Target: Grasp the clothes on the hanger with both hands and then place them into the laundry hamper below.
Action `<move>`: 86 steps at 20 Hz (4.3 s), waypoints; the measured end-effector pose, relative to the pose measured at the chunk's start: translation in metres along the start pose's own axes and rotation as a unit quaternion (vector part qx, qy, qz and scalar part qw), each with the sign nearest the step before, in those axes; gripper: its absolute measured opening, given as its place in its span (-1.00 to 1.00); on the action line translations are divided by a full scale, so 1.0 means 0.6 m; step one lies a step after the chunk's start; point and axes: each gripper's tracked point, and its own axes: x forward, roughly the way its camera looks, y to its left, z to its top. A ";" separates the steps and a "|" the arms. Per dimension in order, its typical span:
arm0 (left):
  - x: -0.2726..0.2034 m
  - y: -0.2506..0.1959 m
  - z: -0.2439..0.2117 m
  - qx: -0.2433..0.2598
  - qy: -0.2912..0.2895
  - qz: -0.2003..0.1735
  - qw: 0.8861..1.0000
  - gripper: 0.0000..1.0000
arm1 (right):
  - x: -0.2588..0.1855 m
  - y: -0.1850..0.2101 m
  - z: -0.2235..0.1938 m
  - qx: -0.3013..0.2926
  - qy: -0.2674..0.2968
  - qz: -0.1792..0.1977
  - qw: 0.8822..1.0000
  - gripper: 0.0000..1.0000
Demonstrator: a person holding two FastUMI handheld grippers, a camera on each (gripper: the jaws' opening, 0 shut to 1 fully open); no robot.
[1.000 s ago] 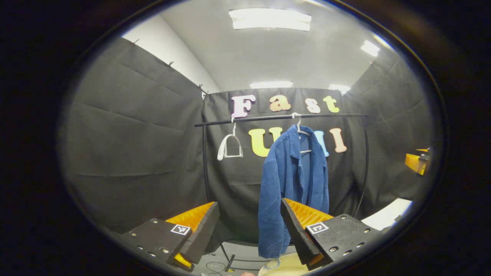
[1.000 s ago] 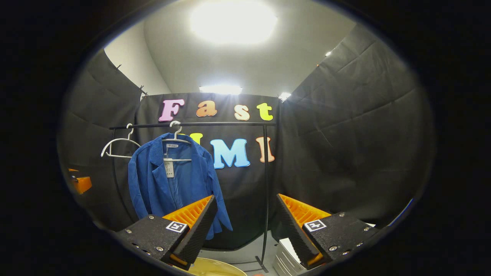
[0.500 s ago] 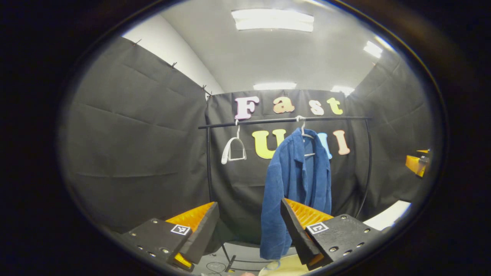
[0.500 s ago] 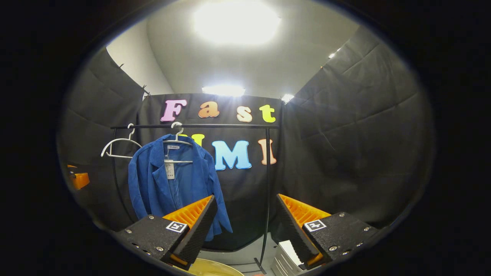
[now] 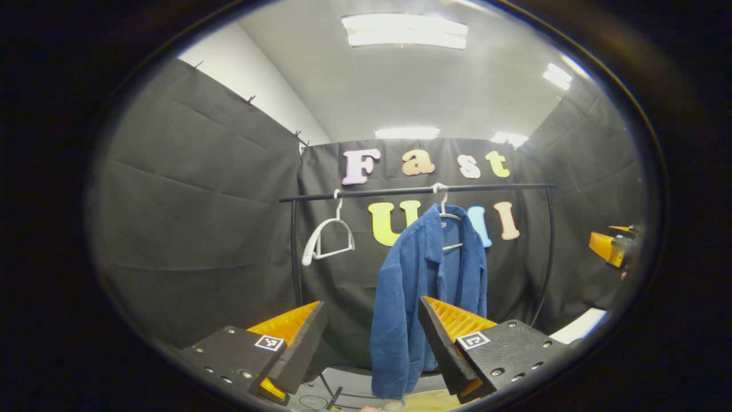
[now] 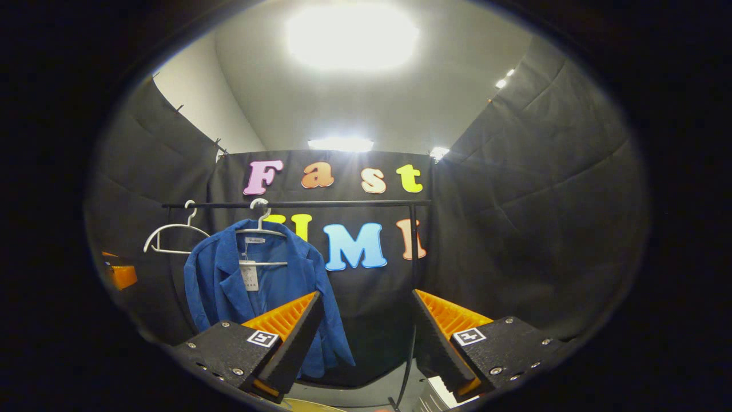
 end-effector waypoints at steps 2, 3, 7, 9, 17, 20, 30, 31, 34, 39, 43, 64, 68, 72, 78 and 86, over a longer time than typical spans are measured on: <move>0.028 -0.035 0.005 -0.005 -0.001 -0.009 1.000 0.86 | 0.035 0.006 0.005 -0.001 -0.005 0.013 1.000 0.89; 0.043 -0.053 0.008 -0.004 -0.002 -0.012 1.000 0.86 | 0.052 0.014 0.006 0.001 -0.006 0.022 1.000 0.89; 0.113 -0.112 0.014 0.001 -0.009 -0.015 1.000 0.85 | 0.117 0.039 0.009 0.011 -0.012 0.058 0.998 0.89; 0.147 -0.141 0.014 -0.002 -0.013 -0.015 1.000 0.86 | 0.151 0.051 0.009 0.016 -0.014 0.074 0.997 0.89; 0.284 -0.229 0.009 0.012 -0.023 0.002 1.000 0.97 | 0.273 0.085 -0.020 0.044 -0.004 0.126 0.991 0.89; 0.333 -0.245 -0.002 0.017 -0.017 0.025 0.999 0.97 | 0.310 0.102 -0.034 0.059 0.001 0.146 0.988 0.89; 0.445 -0.248 -0.078 0.023 0.031 0.090 0.995 0.97 | 0.408 0.180 -0.080 0.088 0.011 0.207 0.974 0.87; 0.449 -0.249 -0.084 0.020 0.033 0.095 0.995 0.97 | 0.415 0.187 -0.087 0.088 0.015 0.210 0.974 0.87; 0.462 -0.249 -0.105 0.018 0.037 0.106 0.993 0.97 | 0.432 0.209 -0.115 0.090 0.032 0.218 0.971 0.87; 0.475 -0.233 -0.128 0.011 0.040 0.133 0.990 0.86 | 0.455 0.246 -0.162 0.103 0.054 0.236 0.965 0.87; 0.484 -0.223 -0.145 0.006 0.053 0.146 0.988 0.87 | 0.469 0.275 -0.200 0.084 0.073 0.249 0.962 0.87; 0.367 -0.186 -0.051 0.022 0.016 0.135 0.991 -0.82 | 0.449 0.203 -0.058 0.083 -0.028 0.225 0.971 -0.96; 0.345 -0.159 -0.007 0.027 0.011 0.136 0.990 -0.82 | 0.466 0.176 -0.009 0.088 -0.063 0.203 0.973 -0.96; 0.324 -0.121 0.048 0.041 -0.011 0.145 0.989 -0.84 | 0.496 0.143 0.026 0.089 -0.089 0.175 0.977 -0.96; 0.337 -0.043 0.103 0.043 -0.028 0.167 0.985 -0.82 | 0.566 0.088 0.034 0.084 -0.095 0.145 0.981 -0.96; 0.394 0.016 0.166 0.101 -0.043 0.151 0.982 -0.84 | 0.634 0.101 -0.011 0.113 -0.069 0.161 0.978 -0.96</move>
